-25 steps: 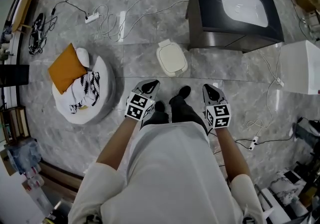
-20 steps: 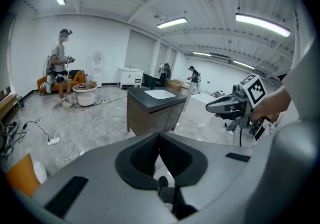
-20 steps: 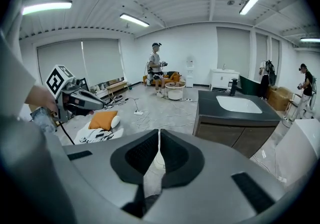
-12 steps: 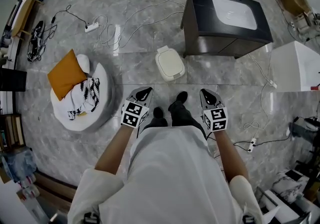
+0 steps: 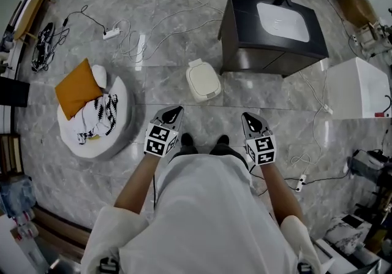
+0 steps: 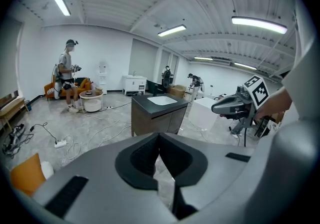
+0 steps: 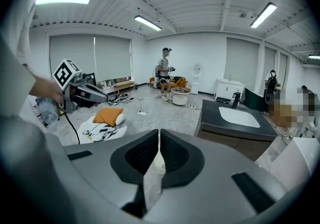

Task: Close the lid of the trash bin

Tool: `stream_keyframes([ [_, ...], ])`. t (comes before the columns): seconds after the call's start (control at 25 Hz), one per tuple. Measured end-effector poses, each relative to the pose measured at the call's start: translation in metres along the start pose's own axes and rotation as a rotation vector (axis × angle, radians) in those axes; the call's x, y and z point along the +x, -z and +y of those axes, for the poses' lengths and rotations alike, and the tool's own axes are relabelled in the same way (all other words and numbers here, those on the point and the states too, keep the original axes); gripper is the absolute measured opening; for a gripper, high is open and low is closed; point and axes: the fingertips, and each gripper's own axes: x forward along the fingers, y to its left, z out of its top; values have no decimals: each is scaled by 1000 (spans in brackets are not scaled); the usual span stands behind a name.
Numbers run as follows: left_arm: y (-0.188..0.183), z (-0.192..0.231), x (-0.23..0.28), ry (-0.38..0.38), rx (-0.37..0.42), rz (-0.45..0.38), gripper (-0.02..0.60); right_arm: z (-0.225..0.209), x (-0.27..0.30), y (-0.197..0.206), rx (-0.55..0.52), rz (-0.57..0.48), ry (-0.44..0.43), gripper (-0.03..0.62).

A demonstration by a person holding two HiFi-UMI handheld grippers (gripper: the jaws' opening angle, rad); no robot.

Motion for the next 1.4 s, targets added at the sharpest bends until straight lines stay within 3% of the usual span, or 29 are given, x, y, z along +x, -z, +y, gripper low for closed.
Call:
stream_keyframes([
  [0.56,-38,-27,-3,-130,-90,-117,18,-59,-32,-35,-32,-117,-35,35],
  [0.88,-71,-22,-9,-183,-70,-181,18,-88,-39,-59,-65,-181,-16,35],
  [1.4,-88,-12,-4,-209,-44,-193,18,-101,-35,-76,-70,-220,-21,34],
])
